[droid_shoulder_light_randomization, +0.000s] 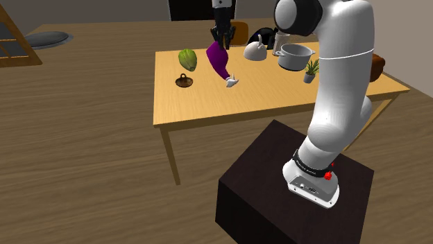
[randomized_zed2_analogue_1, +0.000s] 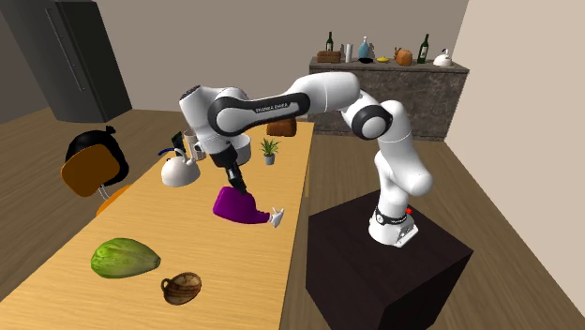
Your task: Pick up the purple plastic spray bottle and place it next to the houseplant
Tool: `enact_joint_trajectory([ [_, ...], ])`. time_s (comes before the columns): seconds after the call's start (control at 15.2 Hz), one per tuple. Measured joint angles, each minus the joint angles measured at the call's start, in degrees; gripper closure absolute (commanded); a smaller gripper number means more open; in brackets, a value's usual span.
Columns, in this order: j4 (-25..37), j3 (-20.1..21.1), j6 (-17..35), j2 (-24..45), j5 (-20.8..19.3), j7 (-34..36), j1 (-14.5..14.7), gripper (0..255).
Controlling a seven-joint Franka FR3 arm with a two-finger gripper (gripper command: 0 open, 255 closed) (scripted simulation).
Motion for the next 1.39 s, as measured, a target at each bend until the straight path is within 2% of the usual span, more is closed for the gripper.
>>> enact_joint_trajectory([
  [0.4,5.9,-0.2,-5.1,0.9,0.1,-0.3,-0.9,255],
  [0.79,-3.9,-2.5,-3.1,-6.7,-2.6,-6.1,-3.5,255],
  [1.19,-9.9,-5.1,-2.5,-12.2,-5.5,-12.6,-6.9,255],
  [1.39,-10.5,-6.5,-3.1,-13.5,-6.7,-16.2,-8.8,255],
])
